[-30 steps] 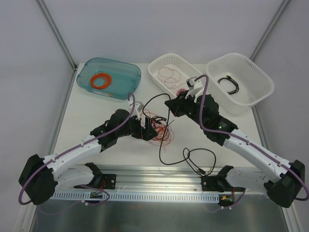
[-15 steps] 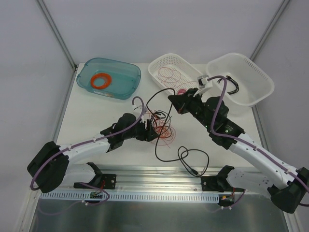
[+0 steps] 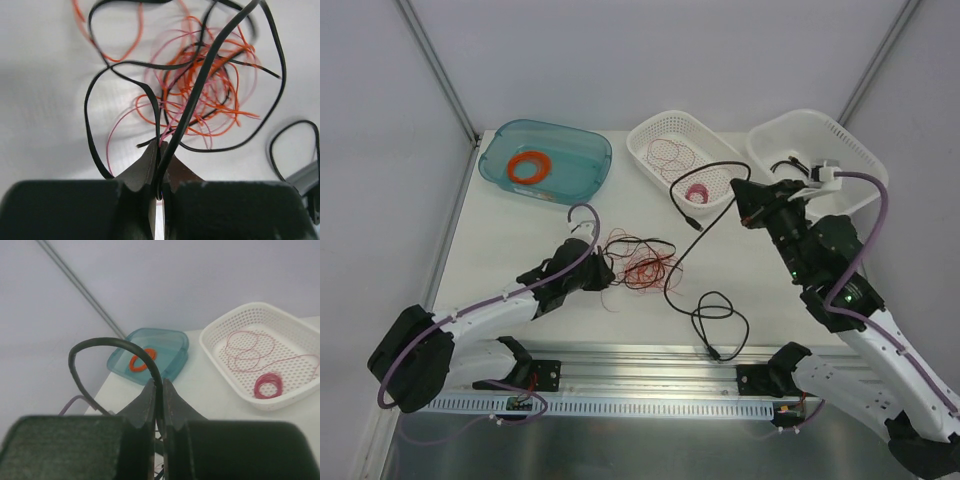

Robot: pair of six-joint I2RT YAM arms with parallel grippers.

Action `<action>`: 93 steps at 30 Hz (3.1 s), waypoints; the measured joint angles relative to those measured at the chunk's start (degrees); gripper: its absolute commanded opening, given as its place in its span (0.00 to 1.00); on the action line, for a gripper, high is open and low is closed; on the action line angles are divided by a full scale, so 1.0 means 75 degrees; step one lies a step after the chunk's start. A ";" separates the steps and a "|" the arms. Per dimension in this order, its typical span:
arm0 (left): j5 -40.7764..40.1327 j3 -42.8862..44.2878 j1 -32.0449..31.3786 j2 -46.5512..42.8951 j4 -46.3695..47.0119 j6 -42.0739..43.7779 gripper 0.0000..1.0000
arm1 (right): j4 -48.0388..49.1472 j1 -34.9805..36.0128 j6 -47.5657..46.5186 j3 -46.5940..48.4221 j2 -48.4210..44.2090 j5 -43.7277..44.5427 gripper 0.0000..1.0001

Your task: Untangle the cables

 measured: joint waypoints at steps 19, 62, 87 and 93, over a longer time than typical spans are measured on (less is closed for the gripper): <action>-0.0863 0.0516 0.1737 -0.1469 -0.3395 -0.0224 0.15 | -0.2888 -0.0574 -0.0431 -0.0641 0.0184 0.1259 0.05; -0.2436 0.1888 0.1737 -0.2987 -0.5316 0.2515 0.99 | -0.4304 0.1719 0.4552 -0.2151 0.4354 -0.0064 0.47; -0.3351 0.1781 0.1740 -0.3182 -0.5304 0.2600 0.99 | -0.6720 0.1408 0.4301 0.0064 0.2932 0.2754 0.01; -0.3357 0.1781 0.1786 -0.3185 -0.5301 0.2602 0.99 | -0.6983 -0.0058 0.2261 0.1891 0.1955 0.3139 0.01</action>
